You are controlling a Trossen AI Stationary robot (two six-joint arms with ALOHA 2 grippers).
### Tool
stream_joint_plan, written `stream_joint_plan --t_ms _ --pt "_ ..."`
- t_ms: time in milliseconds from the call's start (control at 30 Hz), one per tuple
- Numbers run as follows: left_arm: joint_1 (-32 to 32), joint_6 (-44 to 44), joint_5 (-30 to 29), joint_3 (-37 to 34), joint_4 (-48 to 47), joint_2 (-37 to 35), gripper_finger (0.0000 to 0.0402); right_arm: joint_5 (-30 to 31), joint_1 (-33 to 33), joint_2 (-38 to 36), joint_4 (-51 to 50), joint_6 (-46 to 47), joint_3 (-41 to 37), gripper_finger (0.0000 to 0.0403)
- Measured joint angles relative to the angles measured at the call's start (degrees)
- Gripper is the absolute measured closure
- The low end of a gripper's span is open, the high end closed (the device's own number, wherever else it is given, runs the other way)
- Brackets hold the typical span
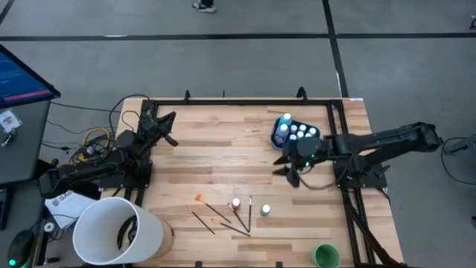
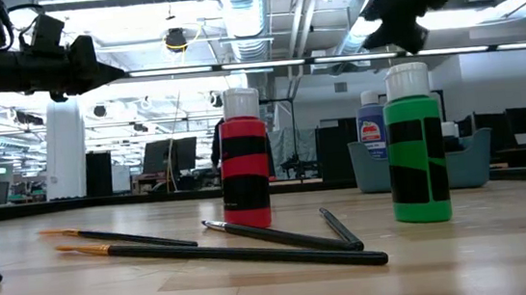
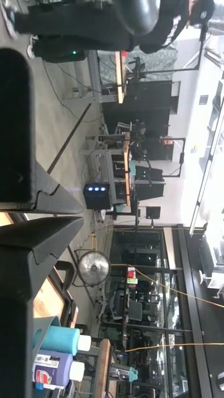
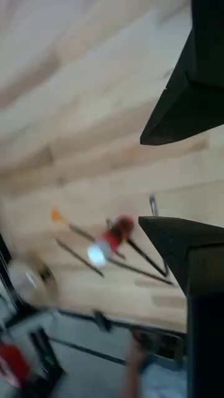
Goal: Pick & Place Paint Supplies
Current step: Put the small green paint bottle into the blue bin
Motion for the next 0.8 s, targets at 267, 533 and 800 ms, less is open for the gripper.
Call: stream_joint_plan --t_ms 267,533,800 --pt "0.0 0.01 0.0 0.0 0.0 0.02 0.0394 0.02 6.44 7.45 4.12 -20.03 6.6 0.0219" --pt "0.0 0.0 0.01 0.0 0.0 0.0 0.0394 0.08 9.98 15.2 -3.21 -26.66 12.13 0.0215" --pt "0.0 0.0 0.01 0.0 0.0 0.01 0.0394 0.21 11.19 21.8 -6.76 -22.62 16.85 0.0152"
